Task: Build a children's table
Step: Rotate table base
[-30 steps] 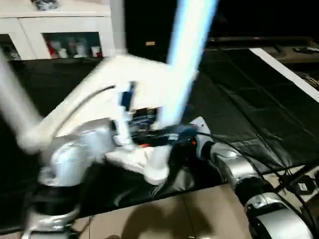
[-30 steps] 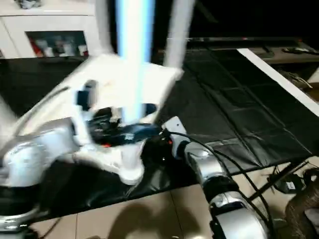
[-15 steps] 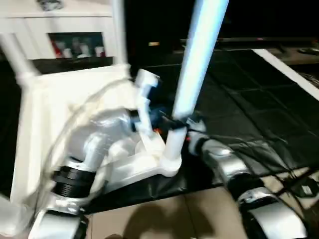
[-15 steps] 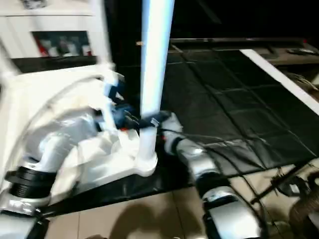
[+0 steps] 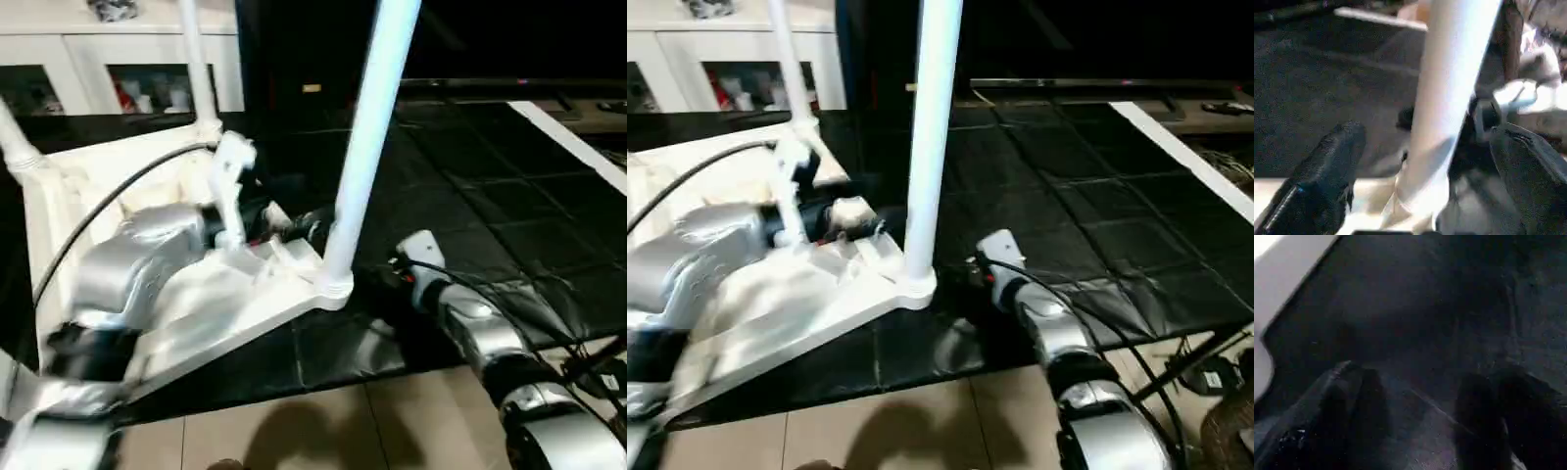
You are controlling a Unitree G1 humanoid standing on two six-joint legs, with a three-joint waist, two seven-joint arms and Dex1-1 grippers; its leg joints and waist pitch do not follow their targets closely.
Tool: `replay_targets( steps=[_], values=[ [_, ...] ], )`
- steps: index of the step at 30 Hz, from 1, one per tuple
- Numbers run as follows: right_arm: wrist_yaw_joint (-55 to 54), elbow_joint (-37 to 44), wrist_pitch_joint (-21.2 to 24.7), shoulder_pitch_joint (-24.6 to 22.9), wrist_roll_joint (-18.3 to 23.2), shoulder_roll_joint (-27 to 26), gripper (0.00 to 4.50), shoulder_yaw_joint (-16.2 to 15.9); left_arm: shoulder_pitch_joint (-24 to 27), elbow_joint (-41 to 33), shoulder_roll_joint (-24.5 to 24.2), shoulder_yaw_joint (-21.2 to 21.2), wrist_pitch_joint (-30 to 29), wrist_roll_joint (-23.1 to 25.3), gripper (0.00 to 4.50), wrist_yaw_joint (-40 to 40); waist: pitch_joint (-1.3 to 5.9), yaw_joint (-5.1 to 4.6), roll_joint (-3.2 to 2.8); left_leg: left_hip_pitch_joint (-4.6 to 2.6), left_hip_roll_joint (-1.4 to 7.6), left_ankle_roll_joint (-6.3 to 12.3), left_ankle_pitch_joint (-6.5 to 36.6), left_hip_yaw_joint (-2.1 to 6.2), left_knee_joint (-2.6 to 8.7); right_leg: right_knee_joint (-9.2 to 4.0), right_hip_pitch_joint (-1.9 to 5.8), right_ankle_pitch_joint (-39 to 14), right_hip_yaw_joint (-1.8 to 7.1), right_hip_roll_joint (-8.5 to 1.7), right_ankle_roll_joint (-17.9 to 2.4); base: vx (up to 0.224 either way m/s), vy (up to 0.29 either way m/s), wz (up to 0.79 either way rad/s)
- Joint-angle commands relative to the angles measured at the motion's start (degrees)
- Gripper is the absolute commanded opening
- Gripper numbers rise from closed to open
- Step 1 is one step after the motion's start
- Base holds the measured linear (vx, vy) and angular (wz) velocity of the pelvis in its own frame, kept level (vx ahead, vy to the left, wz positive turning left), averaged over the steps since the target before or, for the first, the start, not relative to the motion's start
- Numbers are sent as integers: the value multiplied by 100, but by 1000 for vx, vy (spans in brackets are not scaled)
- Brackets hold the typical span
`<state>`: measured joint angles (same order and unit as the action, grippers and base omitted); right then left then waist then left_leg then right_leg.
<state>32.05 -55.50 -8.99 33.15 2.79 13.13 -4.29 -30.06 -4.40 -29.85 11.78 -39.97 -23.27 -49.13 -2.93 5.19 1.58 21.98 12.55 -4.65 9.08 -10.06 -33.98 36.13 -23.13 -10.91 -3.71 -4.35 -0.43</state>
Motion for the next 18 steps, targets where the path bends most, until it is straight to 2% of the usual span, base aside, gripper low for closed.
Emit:
replay_targets(
  steps=[1, 2, 3, 5, 7, 8, 9, 10, 11, 12, 13, 14, 15, 16, 18],
  values=[
    [278, 335, 97, -103, 92, 216, 450, 62, 64, -230, -182, 374, -196, 258, 449, -80, 372, 4, -42, -115, 54, -97, 1345, -23, 397, -394, 277, -866, 229, -266, -1114, 0, 0, 0],
    [456, 496, 136, -153, 105, 288, 450, 33, 96, -293, -264, 488, -247, 330, 449, -95, 367, 0, -56, -112, 40, -106, 1311, -28, 390, -395, 268, -898, 235, -267, -1115, 0, 0, 0],
    [935, 923, 307, -290, 188, 486, 450, -49, 165, -466, -389, 649, -494, 297, 422, -127, 369, 6, -49, -108, 46, -120, 1331, -26, 389, -404, 281, -930, 236, -271, -1088, 0, 0, 0],
    [1247, 1208, 434, -385, 266, 612, 450, -98, 203, -583, -452, 721, -665, 237, 415, -152, 361, 1, -28, -93, 37, -88, 1338, -22, 395, -405, 307, -943, 233, -257, -1066, 0, 0, 0],
    [1421, 1369, 513, -440, 317, 680, 450, -123, 222, -651, -477, 743, -766, 182, 407, -169, 354, -2, -32, -98, 33, -77, 1357, -29, 389, -423, 284, -1040, 234, -260, -1096, 0, 0, 0],
    [1870, 1809, 755, -574, 455, 898, 450, -199, 236, -714, -551, 844, -949, 232, 389, -152, 351, -7, -19, -80, 32, -85, 1380, -24, 393, -435, 288, -1147, 232, -268, -1087, 0, 0, 0],
    [2391, 2349, 1069, -744, 631, 1200, 450, -284, 235, -716, -620, 955, -1078, 355, 368, -99, 345, 7, -33, -106, 32, -46, 1465, -18, 389, -450, 302, -1212, 227, -239, -1035, 0, 0, 0],
    [2488, 2453, 1134, -776, 665, 1262, 450, -302, 236, -715, -627, 965, -1109, 367, 368, -85, 340, 15, -20, -98, 45, -15, 1470, -13, 389, -451, 311, -1212, 233, -243, -986, 0, 0, 0],
    [3150, 3160, 1588, -992, 907, 1705, 450, -432, 241, -704, -655, 1013, -1300, 422, 361, -1, 333, 14, -42, -101, 34, 25, 1493, -16, 398, -476, 301, -1283, 231, -227, -942, 0, 0, 0],
    [3234, 3252, 1651, -1020, 939, 1766, 450, -450, 241, -703, -656, 1015, -1323, 425, 352, 7, 346, 47, -35, -113, 53, 60, 1432, -6, 380, -461, 298, -1206, 243, -239, -931, 0, 0, 0],
    [3469, 3538, 1866, -1106, 1041, 1959, 450, -499, 238, -706, -655, 1016, -1391, 426, 352, 19, 335, 33, -32, -96, 40, 74, 1426, -11, 390, -466, 299, -1239, 238, -235, -947, 0, 0, 0],
    [3581, 3708, 2010, -1153, 1112, 2071, 450, -523, 234, -716, -663, 1031, -1435, 422, 326, 16, 335, 50, -34, -98, 48, 63, 1456, -8, 387, -486, 280, -1387, 233, -257, -954, 0, 0, 0],
    [3852, 4153, 2389, -1278, 1288, 2343, 450, -565, 220, -756, -693, 1081, -1561, 411, 319, 12, 324, 41, -30, -87, 32, 47, 1503, -5, 393, -508, 295, -1545, 222, -254, -941, 0, 0, 0],
    [3952, 4348, 2543, -1330, 1363, 2450, 450, -576, 223, -759, -714, 1136, -1606, 446, 319, 29, 326, 50, -20, -95, 46, 55, 1507, 1, 388, -502, 286, -1568, 236, -257, -911, 0, 0, 0],
    [4010, 4500, 2652, -1364, 1393, 2515, 450, -576, 228, -731, -725, 1194, -1643, 511, 317, 74, 332, 37, -25, -83, 39, 54, 1493, 6, 390, -510, 280, -1617, 228, -259, -903, 0, 0, 0]
  ],
)
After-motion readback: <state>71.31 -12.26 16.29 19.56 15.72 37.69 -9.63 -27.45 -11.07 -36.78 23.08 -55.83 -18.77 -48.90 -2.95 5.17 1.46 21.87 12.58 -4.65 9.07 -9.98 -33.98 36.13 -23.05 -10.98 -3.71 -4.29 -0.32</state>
